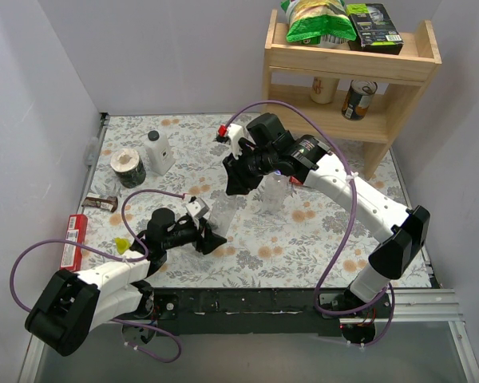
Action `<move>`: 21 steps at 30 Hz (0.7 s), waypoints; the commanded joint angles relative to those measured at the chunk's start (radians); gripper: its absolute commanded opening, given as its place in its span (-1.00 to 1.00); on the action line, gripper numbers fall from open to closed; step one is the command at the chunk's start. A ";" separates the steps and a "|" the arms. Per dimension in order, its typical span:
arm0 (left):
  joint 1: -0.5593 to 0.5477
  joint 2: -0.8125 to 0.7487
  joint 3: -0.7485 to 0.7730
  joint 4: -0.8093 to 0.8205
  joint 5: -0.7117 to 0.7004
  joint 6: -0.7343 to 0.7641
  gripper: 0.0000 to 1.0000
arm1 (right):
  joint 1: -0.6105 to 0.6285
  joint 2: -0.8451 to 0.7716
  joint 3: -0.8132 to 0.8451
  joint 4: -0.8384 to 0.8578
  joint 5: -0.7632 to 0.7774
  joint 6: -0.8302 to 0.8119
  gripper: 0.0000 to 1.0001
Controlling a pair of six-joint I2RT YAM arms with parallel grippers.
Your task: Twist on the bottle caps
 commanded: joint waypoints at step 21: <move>-0.004 -0.034 0.059 0.084 0.167 0.117 -1.00 | -0.057 -0.131 0.148 -0.292 -0.458 -0.631 0.81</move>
